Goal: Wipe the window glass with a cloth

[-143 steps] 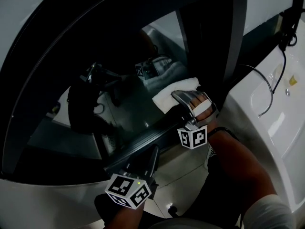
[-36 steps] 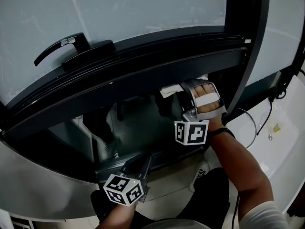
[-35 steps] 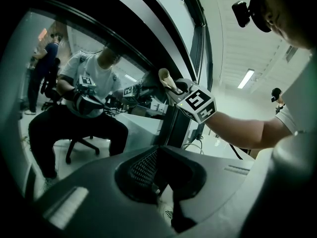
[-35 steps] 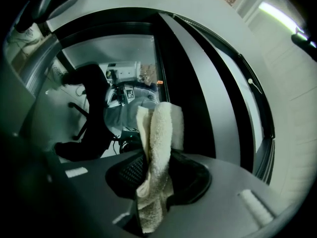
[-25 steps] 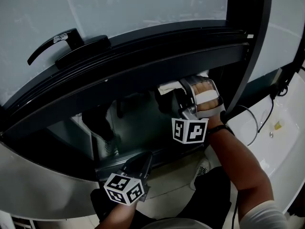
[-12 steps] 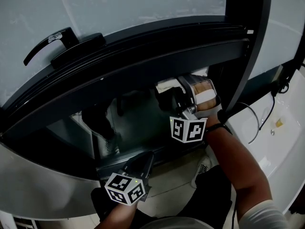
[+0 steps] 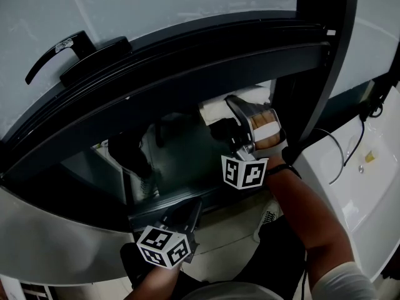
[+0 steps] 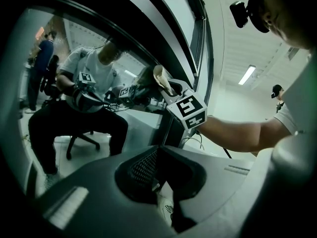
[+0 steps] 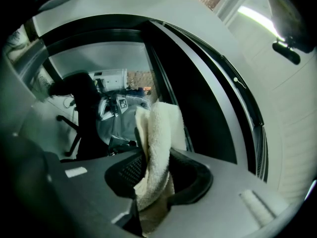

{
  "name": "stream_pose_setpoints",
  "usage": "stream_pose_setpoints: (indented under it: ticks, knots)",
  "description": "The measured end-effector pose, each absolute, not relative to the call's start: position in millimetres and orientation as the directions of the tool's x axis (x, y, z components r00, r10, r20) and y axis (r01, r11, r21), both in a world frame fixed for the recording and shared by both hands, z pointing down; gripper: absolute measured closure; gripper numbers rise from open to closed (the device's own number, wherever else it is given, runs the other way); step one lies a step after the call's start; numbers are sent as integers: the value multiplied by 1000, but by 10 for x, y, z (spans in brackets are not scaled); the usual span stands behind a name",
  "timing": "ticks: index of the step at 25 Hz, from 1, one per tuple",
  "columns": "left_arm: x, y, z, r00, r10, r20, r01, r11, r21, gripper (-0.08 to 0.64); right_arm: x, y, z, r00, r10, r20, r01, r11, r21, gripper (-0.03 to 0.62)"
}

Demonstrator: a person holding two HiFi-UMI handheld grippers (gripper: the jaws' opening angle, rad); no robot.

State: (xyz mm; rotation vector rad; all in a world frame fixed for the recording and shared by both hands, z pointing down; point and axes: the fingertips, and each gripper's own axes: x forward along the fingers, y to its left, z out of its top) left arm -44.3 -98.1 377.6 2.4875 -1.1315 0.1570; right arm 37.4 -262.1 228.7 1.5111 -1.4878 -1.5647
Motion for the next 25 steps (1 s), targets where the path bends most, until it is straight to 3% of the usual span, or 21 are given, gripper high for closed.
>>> stream_pose_setpoints:
  ticks: [25]
  knots:
    - [-366, -967, 3860, 668, -690, 279, -742, -588, 322, 543, 373, -2599, 2679, -271, -906, -325, -320, -234, 918, 492]
